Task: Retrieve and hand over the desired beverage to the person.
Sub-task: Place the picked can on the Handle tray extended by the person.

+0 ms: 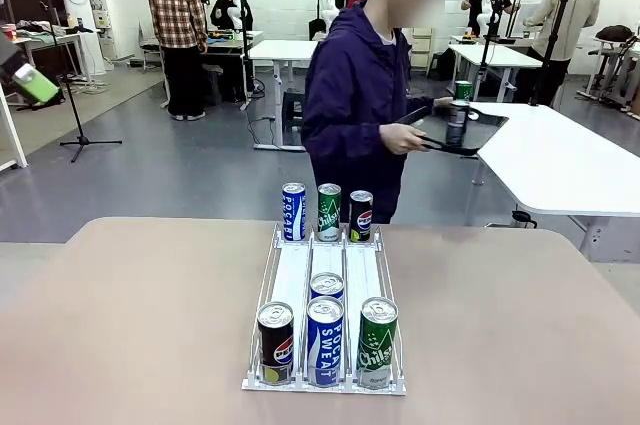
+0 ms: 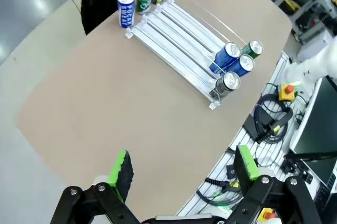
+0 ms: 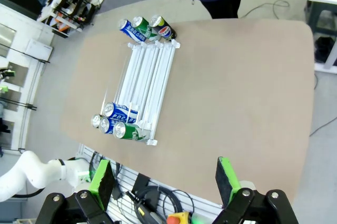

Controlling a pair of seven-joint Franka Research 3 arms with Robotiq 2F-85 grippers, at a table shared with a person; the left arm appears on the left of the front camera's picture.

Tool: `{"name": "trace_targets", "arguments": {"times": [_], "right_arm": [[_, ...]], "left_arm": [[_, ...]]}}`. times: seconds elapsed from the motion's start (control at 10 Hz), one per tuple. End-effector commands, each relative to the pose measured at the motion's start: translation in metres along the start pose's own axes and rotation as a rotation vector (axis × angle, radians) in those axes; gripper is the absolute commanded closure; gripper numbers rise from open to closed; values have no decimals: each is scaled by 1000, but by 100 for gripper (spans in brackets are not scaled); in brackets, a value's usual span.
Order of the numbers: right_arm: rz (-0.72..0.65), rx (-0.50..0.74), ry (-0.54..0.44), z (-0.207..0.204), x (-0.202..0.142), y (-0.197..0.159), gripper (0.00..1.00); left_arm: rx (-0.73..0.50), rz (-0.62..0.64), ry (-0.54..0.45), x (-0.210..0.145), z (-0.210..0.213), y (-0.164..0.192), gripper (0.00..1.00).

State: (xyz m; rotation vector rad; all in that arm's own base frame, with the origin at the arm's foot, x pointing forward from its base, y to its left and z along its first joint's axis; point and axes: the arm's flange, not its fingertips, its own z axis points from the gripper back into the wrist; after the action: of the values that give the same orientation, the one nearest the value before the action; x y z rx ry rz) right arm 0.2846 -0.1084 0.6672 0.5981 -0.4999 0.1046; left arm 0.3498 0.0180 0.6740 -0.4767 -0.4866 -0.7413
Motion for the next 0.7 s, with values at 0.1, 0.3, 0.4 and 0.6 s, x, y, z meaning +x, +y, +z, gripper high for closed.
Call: {"name": "trace_targets", "arguments": {"times": [0.1,0.3,0.4,0.6], "right_arm": [[3,-2,2,0,1,0,0],[3,-2,2,0,1,0,0],[3,-2,2,0,1,0,0],[3,-2,2,0,1,0,0]], "left_arm": [[69,12,-83,-34,-3,-19,0],[56,47,-104,-38,5,-15,0],[35,71,-92,-34,1,-9,0],[56,16,-83,-37,9,-18,0]]}}
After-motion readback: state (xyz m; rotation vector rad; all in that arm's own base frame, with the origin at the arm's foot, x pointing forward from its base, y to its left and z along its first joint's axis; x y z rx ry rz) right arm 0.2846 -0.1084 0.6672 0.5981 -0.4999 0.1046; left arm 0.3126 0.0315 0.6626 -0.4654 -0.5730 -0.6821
